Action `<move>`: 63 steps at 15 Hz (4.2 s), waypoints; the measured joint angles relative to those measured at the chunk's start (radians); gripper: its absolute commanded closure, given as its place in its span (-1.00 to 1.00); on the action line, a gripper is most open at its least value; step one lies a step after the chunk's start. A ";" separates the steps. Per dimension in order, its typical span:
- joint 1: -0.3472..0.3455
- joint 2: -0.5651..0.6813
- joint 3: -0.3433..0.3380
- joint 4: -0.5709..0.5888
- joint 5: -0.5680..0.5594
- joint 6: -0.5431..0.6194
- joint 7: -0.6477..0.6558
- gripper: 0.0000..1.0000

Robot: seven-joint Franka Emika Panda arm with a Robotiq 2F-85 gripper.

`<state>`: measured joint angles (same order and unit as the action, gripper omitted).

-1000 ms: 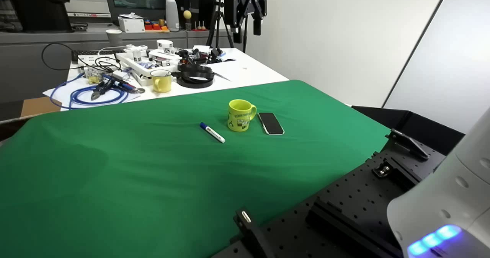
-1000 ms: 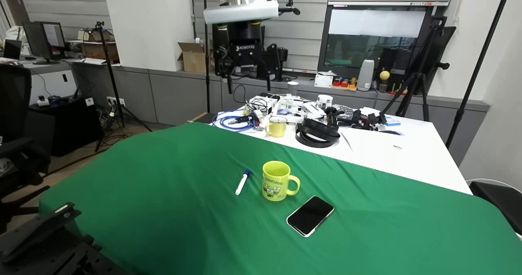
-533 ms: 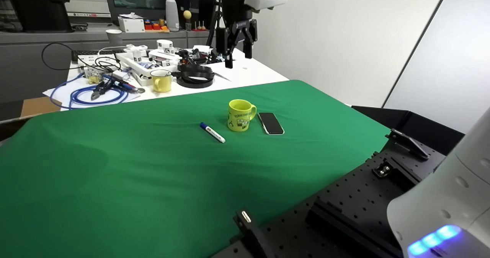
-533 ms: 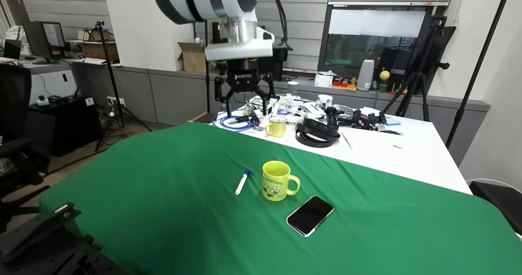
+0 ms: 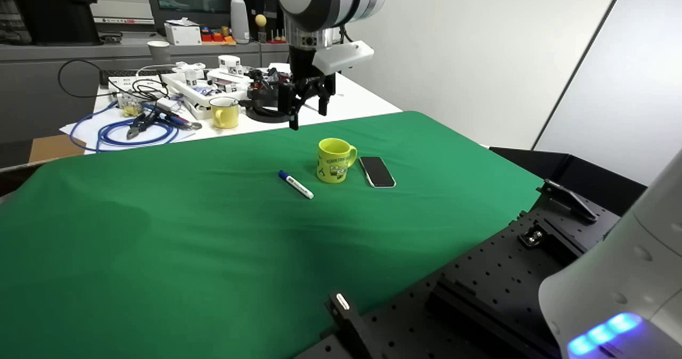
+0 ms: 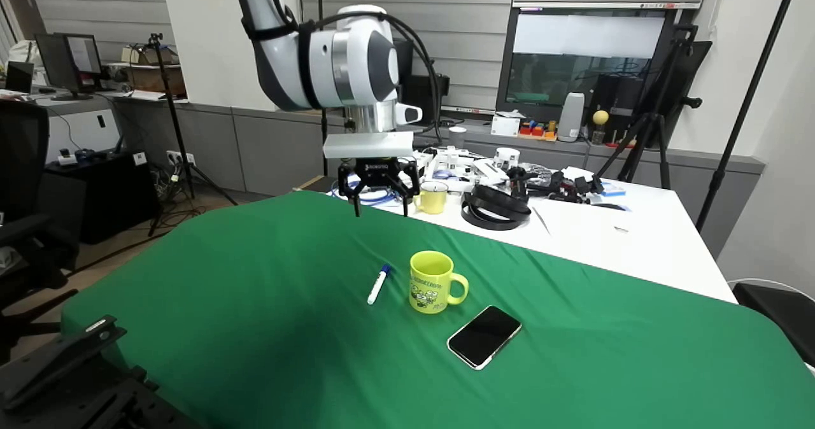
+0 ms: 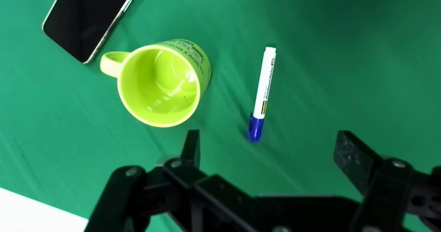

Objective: Put the marker in the cup

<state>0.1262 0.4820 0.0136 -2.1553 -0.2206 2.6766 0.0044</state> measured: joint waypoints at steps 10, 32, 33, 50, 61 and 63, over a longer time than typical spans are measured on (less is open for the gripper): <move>0.034 0.080 -0.031 0.075 -0.012 0.004 0.026 -1.00; 0.103 0.482 -0.061 0.390 0.055 0.089 0.032 -1.00; 0.103 0.485 -0.060 0.391 0.067 0.084 0.032 -1.00; 0.088 0.518 -0.031 0.402 0.141 0.058 0.033 -0.19; 0.089 0.523 -0.015 0.412 0.144 0.056 0.033 0.91; 0.089 0.523 -0.015 0.412 0.144 0.056 0.033 0.91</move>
<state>0.2148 1.0053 -0.0016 -1.7435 -0.0767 2.7321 0.0373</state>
